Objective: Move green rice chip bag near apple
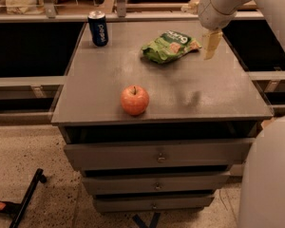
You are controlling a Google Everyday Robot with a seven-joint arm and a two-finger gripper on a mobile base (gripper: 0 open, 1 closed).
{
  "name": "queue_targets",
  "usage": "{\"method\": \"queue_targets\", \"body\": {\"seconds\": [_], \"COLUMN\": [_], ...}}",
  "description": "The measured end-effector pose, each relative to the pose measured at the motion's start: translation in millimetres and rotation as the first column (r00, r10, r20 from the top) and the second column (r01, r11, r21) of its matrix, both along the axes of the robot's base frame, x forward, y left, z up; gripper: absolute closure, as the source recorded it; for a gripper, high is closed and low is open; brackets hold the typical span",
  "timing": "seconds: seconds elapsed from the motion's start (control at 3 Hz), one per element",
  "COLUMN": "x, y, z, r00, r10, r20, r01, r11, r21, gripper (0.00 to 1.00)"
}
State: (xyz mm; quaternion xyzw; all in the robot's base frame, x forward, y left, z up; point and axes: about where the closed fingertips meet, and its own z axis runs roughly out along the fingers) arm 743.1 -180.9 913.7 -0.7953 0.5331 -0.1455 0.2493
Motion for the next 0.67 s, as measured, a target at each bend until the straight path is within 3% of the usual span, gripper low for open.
{"method": "queue_targets", "body": {"seconds": [0.67], "x": [21], "y": [15], "z": [-12], "r00": [0.9981], "r10": [0.054], "r20": [0.029], "r01": [-0.051], "r11": [0.995], "r21": [-0.09], "gripper": [0.0]}}
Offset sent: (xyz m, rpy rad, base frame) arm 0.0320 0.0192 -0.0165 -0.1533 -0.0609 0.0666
